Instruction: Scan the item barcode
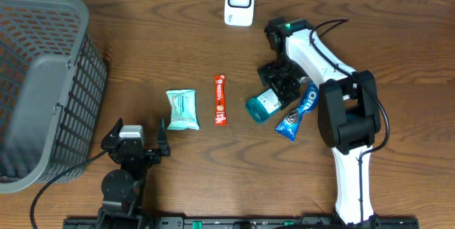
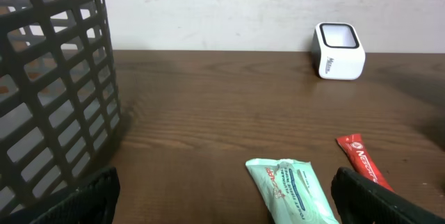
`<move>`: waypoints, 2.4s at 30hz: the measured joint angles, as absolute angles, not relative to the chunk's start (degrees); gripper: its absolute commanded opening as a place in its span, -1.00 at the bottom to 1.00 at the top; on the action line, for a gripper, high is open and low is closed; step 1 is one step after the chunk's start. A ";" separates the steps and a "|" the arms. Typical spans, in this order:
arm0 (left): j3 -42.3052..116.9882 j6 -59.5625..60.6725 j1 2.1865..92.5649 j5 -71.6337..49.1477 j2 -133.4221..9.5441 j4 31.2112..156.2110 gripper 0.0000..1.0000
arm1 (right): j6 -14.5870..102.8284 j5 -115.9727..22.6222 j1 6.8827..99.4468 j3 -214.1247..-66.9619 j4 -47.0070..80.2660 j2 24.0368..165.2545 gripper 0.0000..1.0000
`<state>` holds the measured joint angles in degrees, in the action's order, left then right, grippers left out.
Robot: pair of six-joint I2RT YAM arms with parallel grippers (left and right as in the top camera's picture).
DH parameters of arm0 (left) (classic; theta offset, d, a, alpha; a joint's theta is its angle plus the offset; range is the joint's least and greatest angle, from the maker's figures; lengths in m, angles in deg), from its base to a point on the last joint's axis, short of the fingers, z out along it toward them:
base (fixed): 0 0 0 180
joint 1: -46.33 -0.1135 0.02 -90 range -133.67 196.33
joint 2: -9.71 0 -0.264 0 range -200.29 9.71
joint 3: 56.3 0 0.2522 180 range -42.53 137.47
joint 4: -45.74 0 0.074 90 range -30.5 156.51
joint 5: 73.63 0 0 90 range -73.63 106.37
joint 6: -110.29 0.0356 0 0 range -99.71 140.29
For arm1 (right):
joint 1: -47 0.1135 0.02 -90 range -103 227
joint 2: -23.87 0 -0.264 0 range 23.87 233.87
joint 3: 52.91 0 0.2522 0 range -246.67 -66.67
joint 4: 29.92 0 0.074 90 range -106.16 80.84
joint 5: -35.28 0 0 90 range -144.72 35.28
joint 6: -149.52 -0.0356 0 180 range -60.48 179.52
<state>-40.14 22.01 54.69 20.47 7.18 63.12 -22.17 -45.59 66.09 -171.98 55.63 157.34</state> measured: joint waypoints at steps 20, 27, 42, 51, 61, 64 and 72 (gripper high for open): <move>-40.14 22.01 54.69 20.30 7.18 63.12 0.96 | 7.34 -45.83 66.03 -173.19 46.91 157.63 -0.05; -40.14 22.01 54.69 20.30 7.18 63.10 0.96 | 15.12 -51.30 66.29 -172.57 41.75 155.70 -0.14; -40.14 22.01 54.69 20.27 7.18 63.12 0.96 | 17.24 -65.81 72.15 -171.98 41.25 142.85 -0.23; -40.14 22.01 54.69 20.12 7.18 63.12 0.96 | 13.94 -78.09 78.51 -171.79 38.45 142.85 -0.23; -40.14 22.01 54.69 20.12 7.18 63.12 0.96 | 3.47 -89.74 87.60 -166.63 31.50 142.85 -0.19; -40.14 22.01 54.69 20.10 7.18 63.10 0.96 | 1.43 -91.80 89.26 -162.41 26.41 142.85 -0.19; -40.14 22.01 54.69 20.08 7.18 63.12 0.96 | -0.95 -96.19 91.51 -153.80 16.68 142.85 0.15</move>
<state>-40.14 22.01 54.69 20.08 7.18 63.12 -0.95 -96.19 91.51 -153.80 16.68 142.85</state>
